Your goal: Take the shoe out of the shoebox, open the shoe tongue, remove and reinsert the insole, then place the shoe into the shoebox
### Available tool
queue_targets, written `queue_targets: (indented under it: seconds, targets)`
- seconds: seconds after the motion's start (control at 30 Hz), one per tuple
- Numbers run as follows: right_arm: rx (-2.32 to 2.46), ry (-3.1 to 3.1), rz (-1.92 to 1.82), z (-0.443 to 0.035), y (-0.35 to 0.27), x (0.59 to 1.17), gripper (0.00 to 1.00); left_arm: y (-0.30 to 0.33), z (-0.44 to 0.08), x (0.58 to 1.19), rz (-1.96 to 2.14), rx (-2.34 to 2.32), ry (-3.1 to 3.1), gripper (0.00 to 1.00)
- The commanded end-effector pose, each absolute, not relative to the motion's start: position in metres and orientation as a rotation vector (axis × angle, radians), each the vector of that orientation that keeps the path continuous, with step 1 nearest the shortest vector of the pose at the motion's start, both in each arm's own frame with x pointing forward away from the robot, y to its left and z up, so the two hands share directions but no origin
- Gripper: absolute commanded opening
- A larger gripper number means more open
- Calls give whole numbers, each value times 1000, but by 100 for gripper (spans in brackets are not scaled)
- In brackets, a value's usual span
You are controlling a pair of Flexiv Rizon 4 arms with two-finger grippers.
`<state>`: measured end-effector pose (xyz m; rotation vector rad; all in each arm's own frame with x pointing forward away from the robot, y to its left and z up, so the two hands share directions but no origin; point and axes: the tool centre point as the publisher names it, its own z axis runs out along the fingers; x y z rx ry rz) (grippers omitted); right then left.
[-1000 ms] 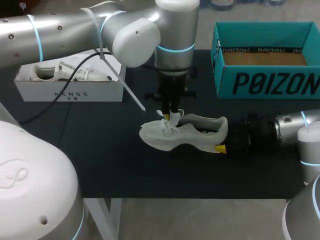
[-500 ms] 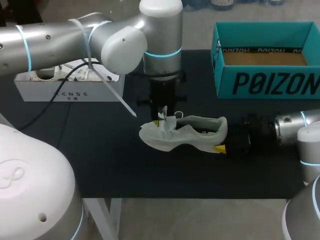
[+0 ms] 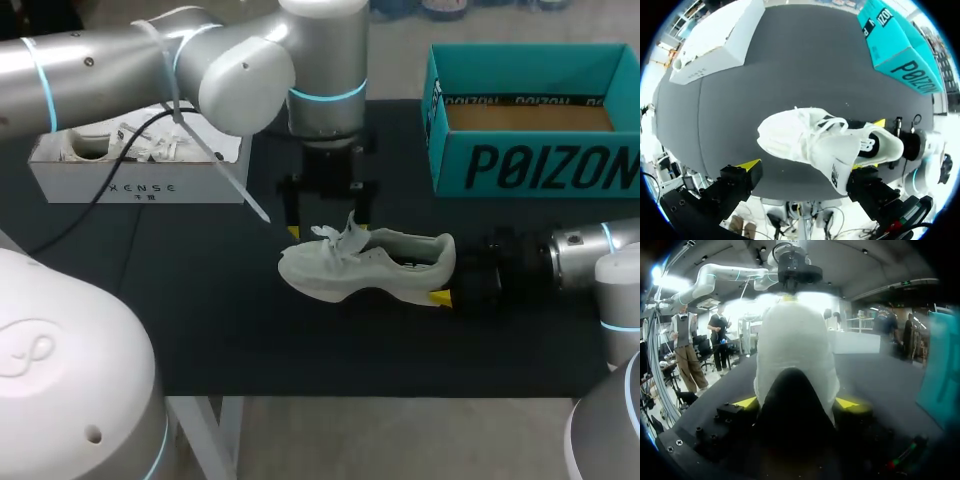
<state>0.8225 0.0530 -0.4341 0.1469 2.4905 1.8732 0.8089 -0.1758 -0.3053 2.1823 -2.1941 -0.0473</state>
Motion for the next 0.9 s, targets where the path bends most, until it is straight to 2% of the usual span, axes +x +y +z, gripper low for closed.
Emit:
queue_targets:
  seconds: [0.03, 0.23, 0.33, 0.9]
  targets:
    - [150, 2490, 1872, -438, 55, 823, 0, -195, -279, 809, -75, 1970, -2480, 100]
    - [150, 2490, 1872, -438, 55, 823, 0, -214, -248, 806, -80, 1412, -2878, 100]
    - [150, 2490, 1872, -438, 55, 823, 0, -221, -239, 796, -161, 836, -3076, 100]
    - [150, 2490, 1872, -438, 55, 823, 0, -221, -239, 796, -161, 836, -3076, 100]
